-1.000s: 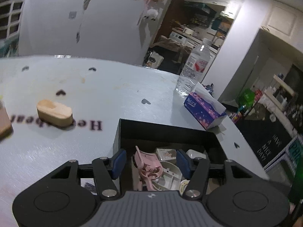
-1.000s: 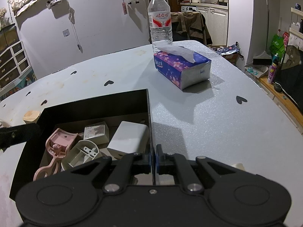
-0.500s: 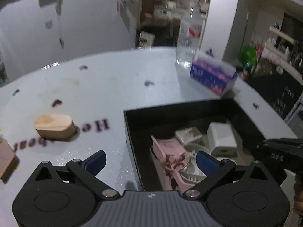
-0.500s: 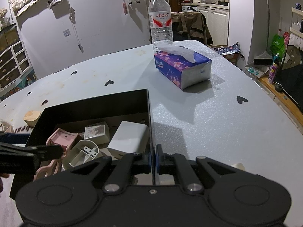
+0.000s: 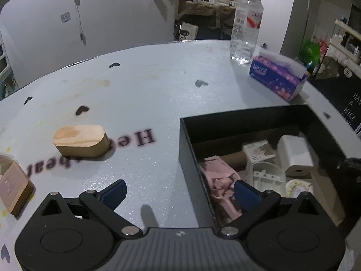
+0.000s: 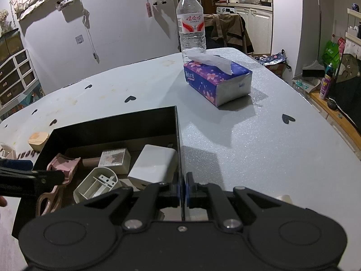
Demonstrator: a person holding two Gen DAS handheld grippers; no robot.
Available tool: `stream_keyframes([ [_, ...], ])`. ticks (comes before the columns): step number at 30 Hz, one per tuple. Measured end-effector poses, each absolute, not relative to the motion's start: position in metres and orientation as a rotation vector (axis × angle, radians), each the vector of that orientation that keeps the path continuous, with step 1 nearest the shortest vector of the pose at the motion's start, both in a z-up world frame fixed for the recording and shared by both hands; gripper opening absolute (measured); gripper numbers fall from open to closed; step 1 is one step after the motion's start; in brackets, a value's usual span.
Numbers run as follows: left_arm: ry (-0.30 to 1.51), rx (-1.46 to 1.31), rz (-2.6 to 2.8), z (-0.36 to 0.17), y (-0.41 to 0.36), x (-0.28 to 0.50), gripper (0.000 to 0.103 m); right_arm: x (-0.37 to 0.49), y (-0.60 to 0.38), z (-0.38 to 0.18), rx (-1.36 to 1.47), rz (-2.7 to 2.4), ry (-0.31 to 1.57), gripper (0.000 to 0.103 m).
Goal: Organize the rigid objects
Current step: 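Withdraw the left tool and move it to the brown square wooden pad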
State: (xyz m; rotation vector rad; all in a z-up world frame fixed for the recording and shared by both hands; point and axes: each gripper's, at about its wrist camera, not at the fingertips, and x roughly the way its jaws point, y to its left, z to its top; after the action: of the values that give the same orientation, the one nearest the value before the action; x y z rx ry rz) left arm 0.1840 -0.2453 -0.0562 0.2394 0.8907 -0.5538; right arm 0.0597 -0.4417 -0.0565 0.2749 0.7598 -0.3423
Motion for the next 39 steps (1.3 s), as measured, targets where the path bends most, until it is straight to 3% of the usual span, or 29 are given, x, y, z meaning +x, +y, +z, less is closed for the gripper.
stream_keyframes([
  [11,0.807,0.126,-0.686,-0.016,-0.235,0.151,0.1,0.059,-0.443,-0.057,0.276,-0.341,0.759,0.005],
  [20,0.692,0.015,-0.633,0.002,-0.182,0.139,0.103,0.059,-0.443,-0.057,0.273,-0.341,0.76,0.005],
  [28,0.589,0.045,-0.461,-0.008,-0.112,0.16,0.103,0.06,-0.443,-0.057,0.27,-0.341,0.761,0.005],
  [39,0.659,0.008,-0.405,-0.045,-0.03,0.232,0.103,0.061,-0.443,-0.057,0.261,-0.35,0.769,0.005],
])
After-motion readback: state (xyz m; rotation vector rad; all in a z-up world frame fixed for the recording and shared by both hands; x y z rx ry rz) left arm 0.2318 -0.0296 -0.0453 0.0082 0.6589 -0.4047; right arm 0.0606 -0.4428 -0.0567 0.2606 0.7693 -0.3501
